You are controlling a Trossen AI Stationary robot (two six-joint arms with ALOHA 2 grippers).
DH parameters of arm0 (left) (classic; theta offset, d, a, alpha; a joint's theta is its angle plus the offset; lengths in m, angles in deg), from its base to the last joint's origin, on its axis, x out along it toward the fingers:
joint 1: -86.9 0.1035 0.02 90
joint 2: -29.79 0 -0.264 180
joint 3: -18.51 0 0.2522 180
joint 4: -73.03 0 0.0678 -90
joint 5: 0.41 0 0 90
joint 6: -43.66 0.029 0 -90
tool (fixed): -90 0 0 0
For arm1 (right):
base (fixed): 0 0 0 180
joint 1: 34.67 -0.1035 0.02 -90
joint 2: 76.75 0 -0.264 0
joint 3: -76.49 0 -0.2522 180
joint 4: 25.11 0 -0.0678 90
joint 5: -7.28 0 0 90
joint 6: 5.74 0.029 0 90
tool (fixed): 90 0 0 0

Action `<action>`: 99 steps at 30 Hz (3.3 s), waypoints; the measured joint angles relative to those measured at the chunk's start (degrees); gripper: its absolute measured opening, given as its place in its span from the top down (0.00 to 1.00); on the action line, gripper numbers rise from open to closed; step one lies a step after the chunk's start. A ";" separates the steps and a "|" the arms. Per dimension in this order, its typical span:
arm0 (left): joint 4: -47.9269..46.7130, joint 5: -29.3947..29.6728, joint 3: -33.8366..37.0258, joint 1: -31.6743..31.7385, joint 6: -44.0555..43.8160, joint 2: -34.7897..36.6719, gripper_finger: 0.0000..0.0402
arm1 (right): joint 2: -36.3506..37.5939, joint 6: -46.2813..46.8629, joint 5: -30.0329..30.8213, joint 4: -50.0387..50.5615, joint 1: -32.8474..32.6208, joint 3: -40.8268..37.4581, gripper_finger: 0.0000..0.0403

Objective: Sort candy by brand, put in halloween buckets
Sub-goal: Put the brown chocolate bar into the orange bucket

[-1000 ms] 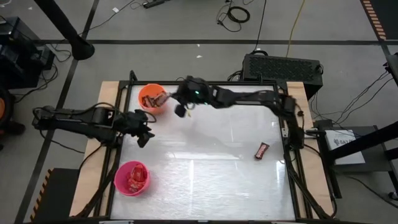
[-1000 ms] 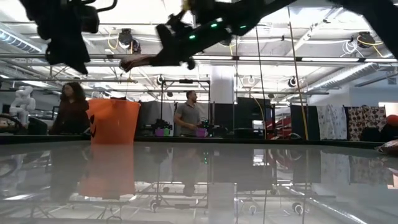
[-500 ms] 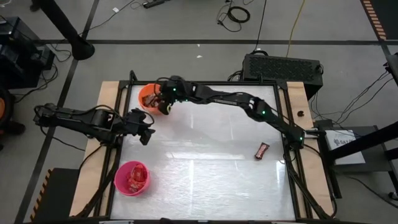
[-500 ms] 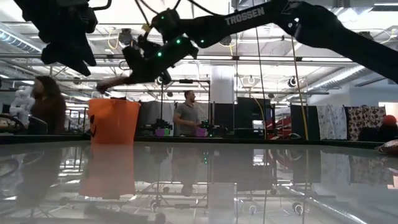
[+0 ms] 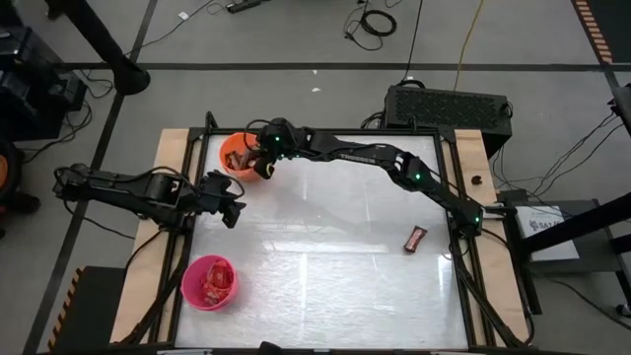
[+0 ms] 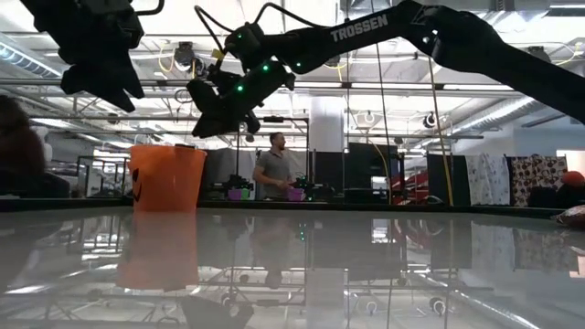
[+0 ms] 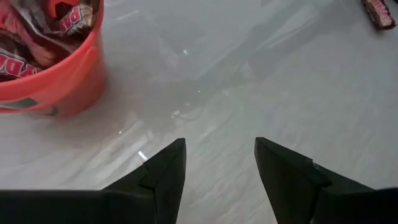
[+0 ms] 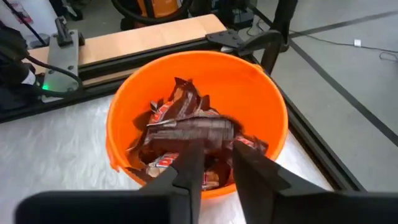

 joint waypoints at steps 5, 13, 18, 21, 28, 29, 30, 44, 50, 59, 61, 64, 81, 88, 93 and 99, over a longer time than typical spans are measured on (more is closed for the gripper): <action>-0.63 0.03 0.00 0.00 0.37 -0.02 0.50 | 1.03 -0.11 -0.17 2.45 -0.13 -0.02 0.70; -0.95 -0.08 0.00 -0.24 6.18 0.00 0.50 | 9.80 -2.64 -0.31 24.11 -0.09 0.04 0.63; 1.35 0.53 0.00 -0.20 12.79 0.00 0.50 | 13.05 -6.06 -0.56 52.33 -0.20 0.04 0.64; 5.31 0.51 0.00 -0.20 17.89 -0.02 0.50 | 13.07 -7.16 -3.34 67.04 -0.22 -1.75 0.64; 14.12 -3.19 -0.02 2.15 25.50 -1.32 0.50 | 19.30 -1.40 -11.15 65.85 -2.52 -25.48 0.64; 14.10 -3.57 -0.03 2.54 25.64 -1.65 0.50 | 21.53 -0.27 -11.08 64.90 -3.30 -30.51 0.64; 14.38 -3.96 -0.02 2.85 25.63 -2.15 0.50 | 23.77 1.17 -11.11 63.59 -4.10 -35.77 0.64; 24.36 -17.59 -0.04 10.78 33.38 -14.20 0.50 | 60.59 48.42 -15.17 39.01 -11.52 -89.31 0.64; 29.43 -22.53 -0.04 14.27 33.03 -18.55 0.50 | 66.99 57.30 -12.23 35.28 -11.54 -97.53 0.64; 31.10 -26.94 -0.04 15.30 31.54 -20.18 0.50 | 68.63 60.84 -7.04 32.20 -11.47 -99.34 0.64; 31.07 -26.92 -0.04 15.31 31.37 -20.17 0.50 | 68.63 61.29 -6.09 32.89 -11.47 -99.34 0.64; 31.08 -26.93 -0.04 15.30 31.34 -20.17 0.50 | 68.63 61.34 -6.01 32.80 -11.47 -99.34 0.64; 31.08 -26.92 -0.04 15.30 29.89 -20.17 0.50 | 68.61 60.97 -7.77 32.82 -11.47 -102.11 0.64; 31.06 -26.92 -0.04 15.30 29.89 -20.17 0.50 | 68.89 62.62 -10.35 29.34 -11.41 -104.80 0.74; 31.06 -26.92 -0.04 15.30 29.89 -20.17 0.50 | 69.26 60.44 -10.87 28.88 -11.45 -103.54 0.97; 31.04 -26.92 -0.04 15.30 29.83 -20.17 0.50 | 70.03 59.46 -11.28 27.47 -11.52 -101.30 0.99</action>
